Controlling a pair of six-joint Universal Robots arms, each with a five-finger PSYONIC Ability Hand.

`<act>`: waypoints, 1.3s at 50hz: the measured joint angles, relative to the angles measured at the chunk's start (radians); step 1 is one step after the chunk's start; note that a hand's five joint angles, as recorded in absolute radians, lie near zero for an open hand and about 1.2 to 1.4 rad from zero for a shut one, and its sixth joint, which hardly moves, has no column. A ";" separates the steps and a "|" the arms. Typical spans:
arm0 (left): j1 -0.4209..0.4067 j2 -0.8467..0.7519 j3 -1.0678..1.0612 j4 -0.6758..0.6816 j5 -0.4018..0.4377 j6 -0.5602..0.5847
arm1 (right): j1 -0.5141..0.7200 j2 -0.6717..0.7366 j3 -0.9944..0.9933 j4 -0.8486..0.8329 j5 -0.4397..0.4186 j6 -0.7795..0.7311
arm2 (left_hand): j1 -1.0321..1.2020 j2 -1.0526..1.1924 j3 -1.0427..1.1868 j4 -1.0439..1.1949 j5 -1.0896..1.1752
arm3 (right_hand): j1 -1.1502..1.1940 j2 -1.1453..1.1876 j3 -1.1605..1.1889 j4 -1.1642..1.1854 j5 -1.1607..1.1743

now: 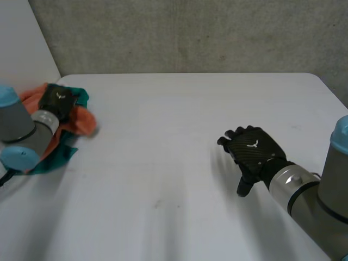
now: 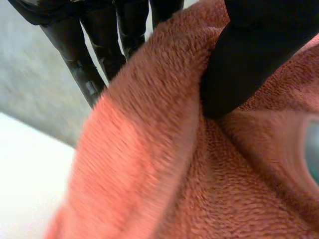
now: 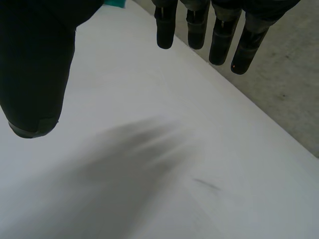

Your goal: Fold the laundry.

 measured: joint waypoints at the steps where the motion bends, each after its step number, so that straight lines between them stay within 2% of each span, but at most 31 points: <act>1: -0.023 0.033 -0.006 0.001 -0.009 -0.008 | -0.009 -0.001 -0.004 0.000 0.000 0.000 | 0.000 0.002 0.003 0.003 0.000 | 0.000 0.000 0.000 0.000 0.000; 7: -0.144 0.202 -0.037 -0.002 -0.046 -0.081 | -0.051 -0.005 -0.020 0.003 0.006 0.002 | 0.000 0.010 0.014 0.008 0.000 | 0.000 0.000 0.000 0.000 0.000; 13: -0.323 0.438 -0.092 -0.006 -0.062 -0.238 | -0.127 -0.032 -0.049 0.005 0.013 0.011 | 0.000 0.018 0.024 0.012 0.000 | 0.000 0.000 0.000 0.000 0.000; 18: -0.433 0.505 -0.155 -0.009 -0.066 -0.295 | -0.179 -0.055 -0.064 0.007 0.013 0.016 | 0.000 0.020 0.027 0.012 0.020 | 0.000 0.000 0.000 0.000 0.000; 22: -0.507 0.485 -0.195 -0.019 -0.080 -0.311 | -0.194 -0.061 -0.067 0.008 0.011 0.017 | 0.000 0.021 0.027 0.012 0.020 | 0.000 0.000 0.000 0.000 0.000; 24: -0.575 0.447 -0.229 -0.039 -0.095 -0.332 | -0.199 -0.063 -0.066 0.009 0.010 0.017 | 0.000 0.021 0.027 0.012 0.020 | 0.000 0.000 0.000 0.000 0.000; 25: -0.607 0.425 -0.245 -0.051 -0.102 -0.347 | -0.200 -0.063 -0.066 0.009 0.009 0.017 | -0.239 -0.313 -0.301 -0.326 -0.236 | 0.000 0.000 0.000 0.000 0.000; 27: -0.664 0.386 -0.272 -0.079 -0.112 -0.383 | -0.200 -0.063 -0.064 0.010 0.007 0.017 | -0.567 -0.598 -0.583 -0.614 -0.525 | 0.000 0.000 0.000 0.000 0.000; 28: -0.673 0.379 -0.277 -0.085 -0.113 -0.391 | -0.199 -0.062 -0.064 0.010 0.007 0.017 | -0.567 -0.598 -0.583 -0.614 -0.525 | 0.000 0.000 0.000 0.000 0.000; 29: -0.696 0.364 -0.288 -0.102 -0.118 -0.415 | -0.198 -0.062 -0.063 0.011 0.006 0.017 | -0.840 -0.887 -0.872 -0.907 -0.804 | 0.000 0.000 0.000 0.000 0.000; 32: -0.714 0.352 -0.301 -0.124 -0.127 -0.450 | -0.195 -0.060 -0.062 0.012 0.005 0.017 | -0.868 -0.965 -0.952 -0.981 -0.873 | 0.000 0.000 0.000 0.000 0.000; 35: -0.693 0.357 -0.305 -0.137 -0.143 -0.473 | -0.189 -0.058 -0.060 0.014 0.004 0.016 | -0.868 -0.971 -0.954 -0.983 -0.873 | 0.000 0.000 0.000 0.000 0.000; 39: -0.603 0.374 -0.307 -0.144 -0.183 -0.485 | -0.185 -0.057 -0.060 0.015 0.005 0.016 | -0.868 -0.971 -0.954 -0.983 -0.873 | 0.000 0.000 0.000 0.000 0.000; 42: -0.504 0.396 -0.321 -0.150 -0.221 -0.500 | -0.174 -0.055 -0.064 0.015 0.006 0.017 | -0.868 -0.971 -0.954 -0.983 -0.873 | 0.000 0.000 0.000 0.000 0.000; 47: -0.446 0.422 -0.366 -0.155 -0.241 -0.540 | -0.147 -0.052 -0.071 0.020 0.012 0.026 | -0.867 -0.971 -0.954 -0.983 -0.873 | 0.000 0.000 0.000 0.000 0.000; 51: -0.443 0.437 -0.421 -0.162 -0.242 -0.596 | -0.119 -0.041 -0.079 0.045 0.016 0.067 | -0.839 -0.949 -0.939 -0.967 -0.864 | 0.000 0.000 0.000 0.000 0.000; 59: -0.511 0.437 -0.475 -0.217 -0.232 -0.749 | -0.101 0.038 -0.086 0.138 0.015 0.193 | -0.773 -0.884 -0.876 -0.896 -0.803 | 0.000 0.000 0.000 0.000 0.000; 65: -0.544 0.430 -0.468 -0.236 -0.228 -0.793 | -0.102 0.076 -0.066 0.147 0.011 0.221 | -0.773 -0.882 -0.876 -0.896 -0.803 | 0.000 0.000 0.000 0.000 0.000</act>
